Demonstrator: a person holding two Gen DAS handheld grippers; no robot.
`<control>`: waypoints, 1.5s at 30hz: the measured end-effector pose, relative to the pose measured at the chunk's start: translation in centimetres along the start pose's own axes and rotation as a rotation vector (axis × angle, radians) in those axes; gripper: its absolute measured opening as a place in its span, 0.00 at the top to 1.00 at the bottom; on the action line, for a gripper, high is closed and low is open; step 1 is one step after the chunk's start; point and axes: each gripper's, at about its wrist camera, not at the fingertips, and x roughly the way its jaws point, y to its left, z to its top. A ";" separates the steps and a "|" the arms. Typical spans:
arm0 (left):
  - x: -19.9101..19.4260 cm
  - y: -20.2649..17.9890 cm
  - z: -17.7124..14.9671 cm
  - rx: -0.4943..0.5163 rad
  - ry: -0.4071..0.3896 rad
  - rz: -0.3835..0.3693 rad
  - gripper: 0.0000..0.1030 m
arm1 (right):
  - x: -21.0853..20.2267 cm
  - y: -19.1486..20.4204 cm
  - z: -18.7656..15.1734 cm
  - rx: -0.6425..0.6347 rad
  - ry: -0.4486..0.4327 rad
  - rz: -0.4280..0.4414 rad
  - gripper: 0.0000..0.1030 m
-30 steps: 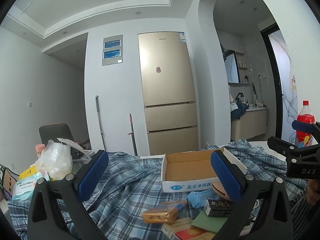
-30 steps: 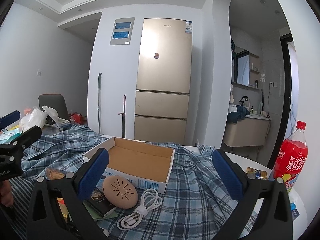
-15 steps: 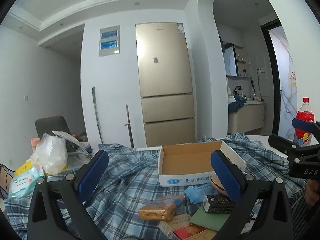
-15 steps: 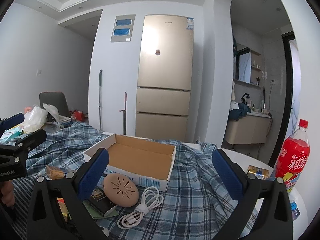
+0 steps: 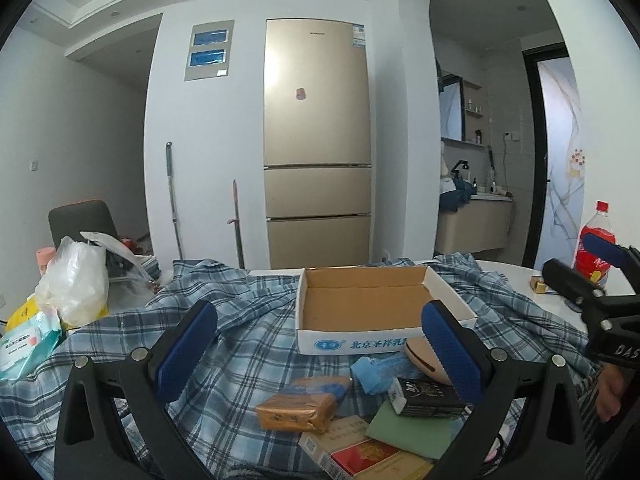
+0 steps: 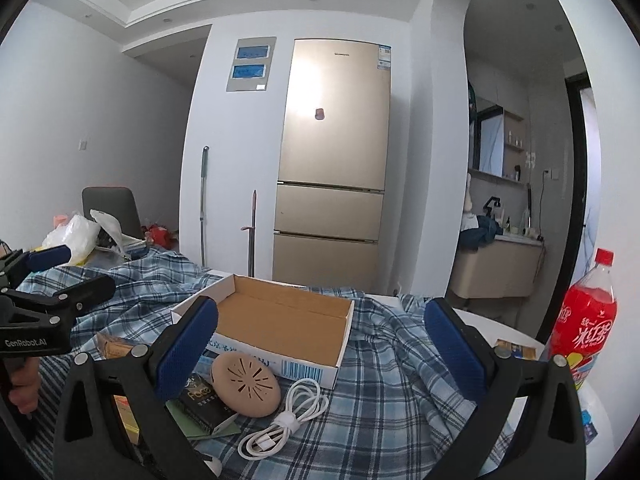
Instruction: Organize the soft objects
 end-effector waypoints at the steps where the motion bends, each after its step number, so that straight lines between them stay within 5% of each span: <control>1: 0.0 0.0 0.0 0.001 0.001 0.001 0.00 | 0.2 0.1 0.0 -0.007 0.007 -0.005 0.00; 23: -0.1 -0.2 1.1 0.027 0.035 -0.030 0.00 | 1.5 0.9 0.6 -0.039 0.105 0.001 0.01; 28: -2.4 -0.6 2.6 0.070 0.055 -0.024 0.00 | 1.2 0.5 1.7 -0.012 0.209 0.021 0.05; 32: -3.7 -0.4 3.1 0.066 0.147 -0.023 0.00 | 1.3 0.8 1.4 0.019 0.330 0.100 0.09; 37: -3.5 -0.1 1.2 0.005 0.294 -0.027 0.00 | 1.8 2.3 -0.6 0.059 0.517 0.234 0.16; 45: -2.0 0.3 -2.1 -0.036 0.378 -0.024 0.04 | 4.7 3.6 -4.8 0.081 0.715 0.343 0.27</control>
